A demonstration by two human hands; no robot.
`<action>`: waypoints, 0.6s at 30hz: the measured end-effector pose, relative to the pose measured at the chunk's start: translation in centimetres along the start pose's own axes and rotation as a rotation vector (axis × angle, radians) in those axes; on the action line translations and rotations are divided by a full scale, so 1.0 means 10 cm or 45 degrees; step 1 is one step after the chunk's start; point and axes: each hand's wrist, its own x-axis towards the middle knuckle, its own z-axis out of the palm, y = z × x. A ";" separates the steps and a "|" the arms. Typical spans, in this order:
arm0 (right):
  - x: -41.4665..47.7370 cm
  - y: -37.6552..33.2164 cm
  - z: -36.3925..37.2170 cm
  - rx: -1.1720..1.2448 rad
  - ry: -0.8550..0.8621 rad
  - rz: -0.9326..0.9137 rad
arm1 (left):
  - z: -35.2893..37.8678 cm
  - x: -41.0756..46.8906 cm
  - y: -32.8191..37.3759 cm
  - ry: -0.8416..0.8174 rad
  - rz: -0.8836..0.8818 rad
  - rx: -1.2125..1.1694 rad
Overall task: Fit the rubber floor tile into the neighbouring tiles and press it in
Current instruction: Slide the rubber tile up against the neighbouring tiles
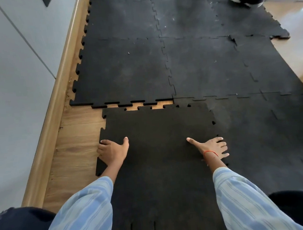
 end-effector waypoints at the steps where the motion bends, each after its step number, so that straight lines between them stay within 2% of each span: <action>1: 0.02 0.01 -0.02 0.010 0.020 0.011 | 0.00 0.02 0.00 0.017 -0.020 -0.046; 6: 0.20 0.05 -0.07 0.132 0.056 0.020 | -0.06 0.17 -0.01 0.000 -0.189 -0.287; 9: 0.24 0.04 -0.10 0.274 0.084 0.089 | -0.08 0.25 0.00 -0.032 -0.299 -0.337; 13: 0.23 0.01 -0.14 0.276 0.103 0.108 | -0.16 0.31 0.02 -0.036 -0.418 -0.406; 18: 0.17 -0.06 -0.19 0.543 0.051 0.109 | -0.26 0.45 -0.10 -0.102 -0.571 -0.599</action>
